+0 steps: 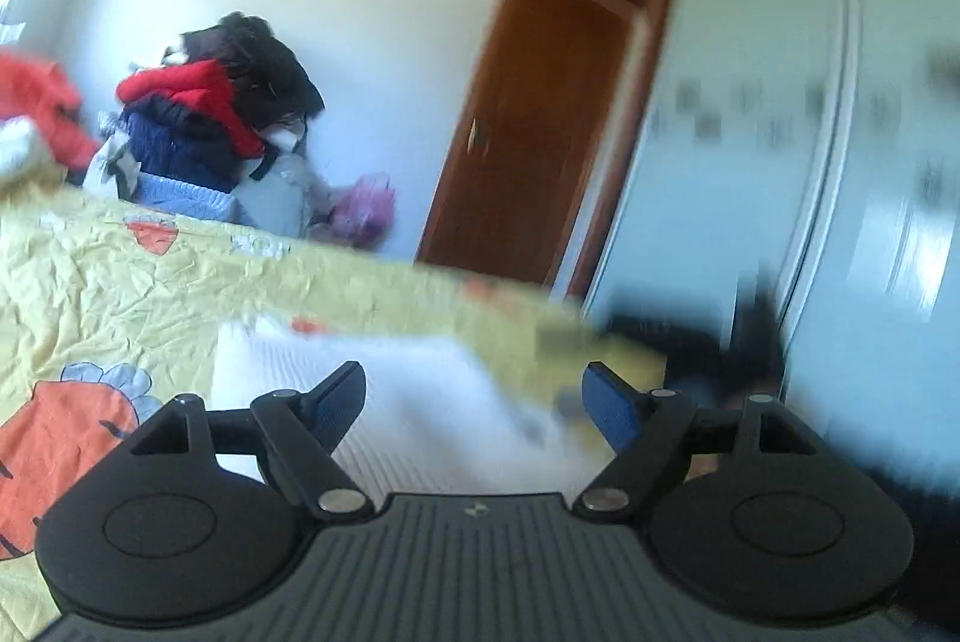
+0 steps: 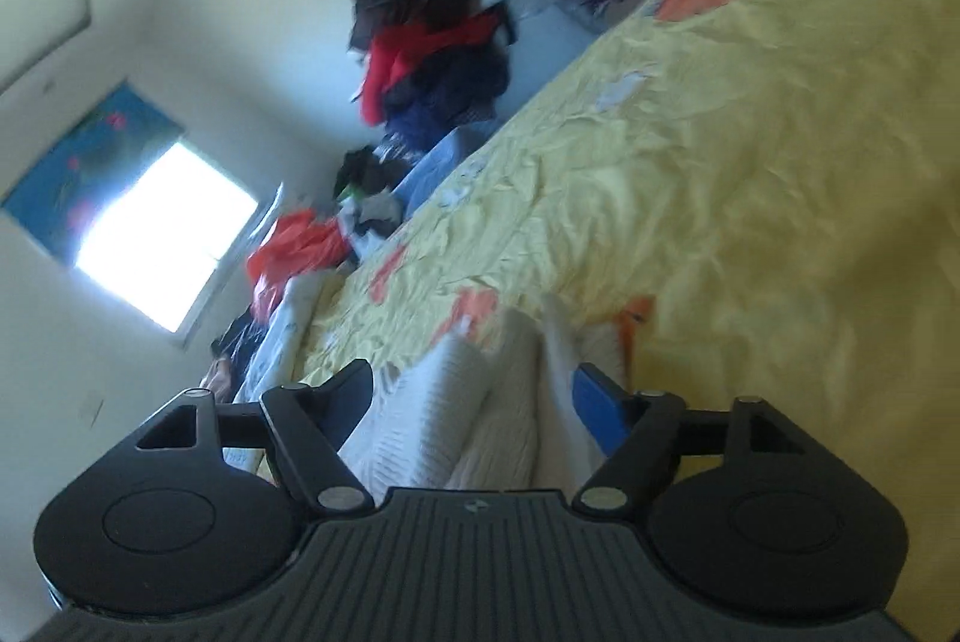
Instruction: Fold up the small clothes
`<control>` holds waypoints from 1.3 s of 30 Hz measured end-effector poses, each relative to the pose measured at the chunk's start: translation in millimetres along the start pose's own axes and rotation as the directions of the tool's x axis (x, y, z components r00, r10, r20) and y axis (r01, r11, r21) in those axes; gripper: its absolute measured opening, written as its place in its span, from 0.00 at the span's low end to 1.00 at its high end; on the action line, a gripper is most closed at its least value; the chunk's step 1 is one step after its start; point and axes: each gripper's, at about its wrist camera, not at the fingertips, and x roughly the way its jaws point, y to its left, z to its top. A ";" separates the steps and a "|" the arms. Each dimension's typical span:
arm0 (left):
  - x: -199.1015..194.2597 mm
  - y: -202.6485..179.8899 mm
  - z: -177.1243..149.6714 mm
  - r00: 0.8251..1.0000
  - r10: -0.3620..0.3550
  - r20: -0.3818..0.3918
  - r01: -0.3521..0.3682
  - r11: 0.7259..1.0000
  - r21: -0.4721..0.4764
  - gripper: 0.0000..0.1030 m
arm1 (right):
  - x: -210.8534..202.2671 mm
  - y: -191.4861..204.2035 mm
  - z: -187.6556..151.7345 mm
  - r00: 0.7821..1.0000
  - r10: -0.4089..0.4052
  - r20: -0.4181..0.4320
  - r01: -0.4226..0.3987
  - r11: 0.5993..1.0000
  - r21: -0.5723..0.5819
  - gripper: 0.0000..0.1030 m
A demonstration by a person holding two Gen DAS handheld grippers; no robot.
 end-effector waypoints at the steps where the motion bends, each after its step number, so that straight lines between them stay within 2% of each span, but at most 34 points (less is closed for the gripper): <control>1: -6.0 8.4 6.8 0.998 0.042 0.044 -0.041 0.999 -0.021 0.77 | -0.3 -2.1 -7.5 1.000 -0.024 -0.007 0.024 1.000 0.000 0.73; 2: -5.5 16.9 12.0 0.992 0.112 0.062 -0.111 0.994 -0.017 0.77 | 0.1 -2.2 -15.5 0.998 -0.056 -0.015 0.056 0.998 -0.012 0.73; 3: 1.1 25.7 15.5 0.983 0.177 0.045 -0.177 0.984 -0.002 0.77 | 2.0 -0.3 -22.4 0.996 -0.082 -0.025 0.081 0.996 -0.038 0.73; 5: 18.1 48.0 15.6 0.961 0.273 -0.050 -0.274 0.962 -0.013 0.77 | 2.9 14.6 -34.1 0.992 -0.126 -0.019 0.122 0.982 -0.141 0.73; 6: 23.2 59.1 13.0 0.954 0.286 -0.095 -0.291 0.956 -0.041 0.76 | 2.6 23.5 -37.0 0.991 -0.135 -0.004 0.132 0.974 -0.187 0.73; 8: 34.2 76.5 4.6 0.944 0.275 -0.181 -0.296 0.949 -0.106 0.76 | 2.5 40.0 -37.1 0.994 -0.113 0.009 0.112 0.965 -0.236 0.73; 10: 34.5 79.3 -12.4 0.947 0.216 -0.237 -0.256 0.954 -0.156 0.76 | 6.5 47.3 -30.9 0.997 -0.054 -0.046 0.042 0.975 -0.219 0.73; 12: 39.5 79.2 -21.3 0.950 0.174 -0.259 -0.224 0.959 -0.175 0.76 | 14.3 52.1 -25.5 0.994 -0.032 -0.108 0.008 0.977 -0.214 0.73; 16: 50.7 81.9 -30.1 0.950 0.115 -0.290 -0.183 0.957 -0.223 0.76 | 44.8 52.0 -16.8 0.975 -0.089 -0.204 0.047 0.978 -0.205 0.75; 18: 55.3 82.4 -28.8 0.944 0.098 -0.314 -0.181 0.952 -0.246 0.76 | 53.4 48.8 -15.0 0.971 -0.073 -0.229 0.035 0.986 -0.164 0.74; 20: 56.1 78.6 -27.9 0.941 0.095 -0.324 -0.180 0.953 -0.243 0.77 | 61.3 51.7 -14.8 0.969 -0.072 -0.237 0.025 0.981 -0.195 0.61; 21: 59.4 79.0 -27.8 0.938 0.095 -0.333 -0.181 0.954 -0.238 0.78 | 61.9 52.2 -16.9 0.966 -0.080 -0.245 0.026 0.976 -0.215 0.42; 22: 62.6 77.7 -26.8 0.935 0.095 -0.341 -0.182 0.956 -0.232 0.78 | 62.3 53.2 -18.5 0.962 -0.090 -0.256 0.029 0.972 -0.232 0.28; 27: 74.7 50.5 -16.1 0.922 0.125 -0.366 -0.180 0.976 -0.121 0.77 | 43.7 68.6 -24.1 0.968 -0.113 -0.224 0.031 0.939 -0.341 0.25; 30: 73.3 27.7 -14.3 0.925 0.140 -0.354 -0.159 0.987 -0.025 0.77 | 19.4 73.3 -14.8 0.981 -0.083 -0.175 0.016 0.934 -0.356 0.25; 32: 72.8 17.6 -21.1 0.933 0.150 -0.328 -0.151 0.988 0.022 0.77 | 11.0 62.7 -7.9 0.984 -0.096 -0.151 0.038 0.936 -0.349 0.25; 34: 72.4 9.6 -31.4 0.938 0.187 -0.292 -0.167 0.982 0.090 0.78 | 18.8 37.5 -5.1 0.974 -0.134 -0.181 0.074 0.949 -0.306 0.25; 35: 69.7 8.8 -33.8 0.940 0.197 -0.278 -0.177 0.980 0.094 0.78 | 24.5 25.5 -6.6 0.970 -0.145 -0.197 0.084 0.954 -0.289 0.25; 36: 65.4 11.6 -33.7 0.944 0.186 -0.272 -0.173 0.982 0.073 0.78 | 23.8 16.9 -8.6 0.975 -0.113 -0.191 0.060 0.963 -0.263 0.26; 38: 54.7 23.1 -27.4 0.952 0.148 -0.269 -0.153 0.988 0.003 0.79 | 18.2 13.2 -7.7 0.981 -0.086 -0.174 0.049 0.977 -0.205 0.44; 39: 49.0 31.6 -24.0 0.953 0.135 -0.270 -0.148 0.988 -0.029 0.79 | 13.9 14.7 -7.6 0.981 -0.094 -0.168 0.061 0.979 -0.192 0.61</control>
